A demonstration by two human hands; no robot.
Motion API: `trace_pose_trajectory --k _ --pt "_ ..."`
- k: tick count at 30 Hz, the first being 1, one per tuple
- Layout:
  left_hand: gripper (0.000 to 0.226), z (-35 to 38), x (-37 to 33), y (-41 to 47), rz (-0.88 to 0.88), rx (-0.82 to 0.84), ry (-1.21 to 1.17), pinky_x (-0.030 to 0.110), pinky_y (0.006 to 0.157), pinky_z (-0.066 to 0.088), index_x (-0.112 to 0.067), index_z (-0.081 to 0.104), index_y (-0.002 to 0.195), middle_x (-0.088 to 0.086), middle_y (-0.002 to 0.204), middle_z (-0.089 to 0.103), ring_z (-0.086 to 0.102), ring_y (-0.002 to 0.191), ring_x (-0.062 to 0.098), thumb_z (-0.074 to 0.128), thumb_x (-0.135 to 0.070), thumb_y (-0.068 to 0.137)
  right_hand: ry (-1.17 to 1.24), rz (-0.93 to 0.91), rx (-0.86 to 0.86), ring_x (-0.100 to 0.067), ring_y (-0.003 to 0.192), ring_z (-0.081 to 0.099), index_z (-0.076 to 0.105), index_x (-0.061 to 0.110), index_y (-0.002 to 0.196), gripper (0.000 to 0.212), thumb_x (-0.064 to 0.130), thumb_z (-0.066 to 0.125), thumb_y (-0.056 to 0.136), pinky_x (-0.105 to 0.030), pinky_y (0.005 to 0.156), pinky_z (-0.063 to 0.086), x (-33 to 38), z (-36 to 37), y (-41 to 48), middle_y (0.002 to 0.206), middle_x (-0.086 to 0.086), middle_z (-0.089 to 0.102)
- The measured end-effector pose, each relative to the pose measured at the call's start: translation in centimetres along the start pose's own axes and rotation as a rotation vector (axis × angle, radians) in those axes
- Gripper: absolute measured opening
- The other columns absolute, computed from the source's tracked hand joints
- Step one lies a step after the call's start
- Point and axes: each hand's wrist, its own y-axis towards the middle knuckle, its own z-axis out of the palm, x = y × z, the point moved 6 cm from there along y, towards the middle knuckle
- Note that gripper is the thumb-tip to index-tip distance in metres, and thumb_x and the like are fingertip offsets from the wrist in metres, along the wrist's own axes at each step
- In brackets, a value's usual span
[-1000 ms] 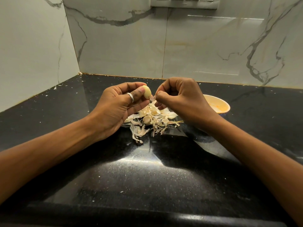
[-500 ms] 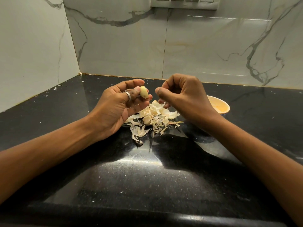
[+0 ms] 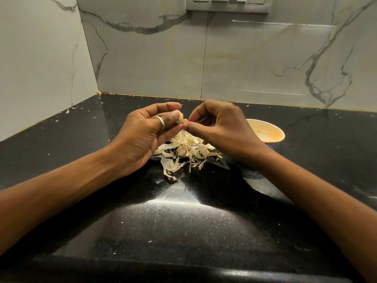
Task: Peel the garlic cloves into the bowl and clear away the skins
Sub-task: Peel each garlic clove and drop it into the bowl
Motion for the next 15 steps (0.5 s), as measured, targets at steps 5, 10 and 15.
trace_pose_trajectory --k 5,10,15 --pt "0.022 -0.13 -0.12 -0.12 0.008 -0.013 0.089 0.027 0.071 0.062 -0.008 0.069 0.112 0.015 0.108 0.074 0.072 0.107 0.029 0.065 -0.006 0.090 0.079 0.089 0.089 -0.015 0.080 0.074 0.056 0.016 0.123 0.049 0.028 0.083 0.084 -0.040 0.076 0.062 -0.25 0.75 -0.25 0.102 0.005 0.073" --pt "0.026 -0.13 -0.26 -0.28 0.032 -0.024 0.180 0.026 0.078 0.060 -0.014 0.068 0.114 0.007 0.108 0.076 0.073 0.104 0.021 0.067 -0.013 0.088 0.156 0.101 0.097 -0.020 0.071 0.074 0.049 0.013 0.132 0.058 0.015 0.082 0.084 -0.040 0.074 0.062 0.11 0.74 -0.34 0.093 -0.004 0.075" --pt "0.032 0.11 -0.34 -0.30 0.045 -0.011 0.213 0.026 0.079 0.054 -0.019 0.068 0.111 0.003 0.108 0.077 0.073 0.102 0.017 0.069 -0.021 0.079 0.131 0.084 0.088 -0.016 0.065 0.073 0.051 0.013 0.131 0.057 0.015 0.083 0.084 -0.033 0.070 0.060 0.37 0.87 -0.45 0.087 -0.002 0.076"
